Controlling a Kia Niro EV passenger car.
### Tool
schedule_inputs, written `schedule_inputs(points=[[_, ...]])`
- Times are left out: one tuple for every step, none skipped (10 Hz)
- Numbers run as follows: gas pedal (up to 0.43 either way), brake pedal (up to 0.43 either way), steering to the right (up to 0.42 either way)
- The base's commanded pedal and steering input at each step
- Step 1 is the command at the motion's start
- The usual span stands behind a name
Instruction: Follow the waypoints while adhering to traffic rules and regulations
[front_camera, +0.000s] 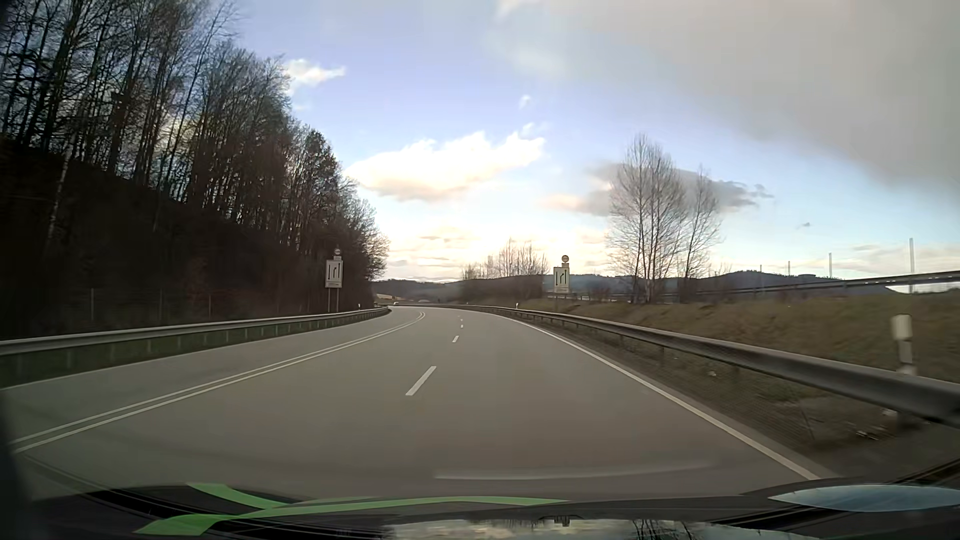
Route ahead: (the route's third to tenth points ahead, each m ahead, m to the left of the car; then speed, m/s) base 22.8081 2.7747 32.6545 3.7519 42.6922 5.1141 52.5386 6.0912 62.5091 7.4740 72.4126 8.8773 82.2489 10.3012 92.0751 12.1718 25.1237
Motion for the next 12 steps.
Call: schedule_inputs(points=[[0.13,0.0,-0.016],[0.13,0.0,-0.016],[0.13,0.0,-0.016],[0.13,0.0,-0.016],[0.13,0.0,-0.016],[0.13,0.0,-0.016],[0.13,0.0,-0.016],[0.13,0.0,-0.016],[0.13,0.0,-0.016],[0.13,0.0,-0.017],[0.13,0.0,-0.018],[0.13,0.0,-0.018]])
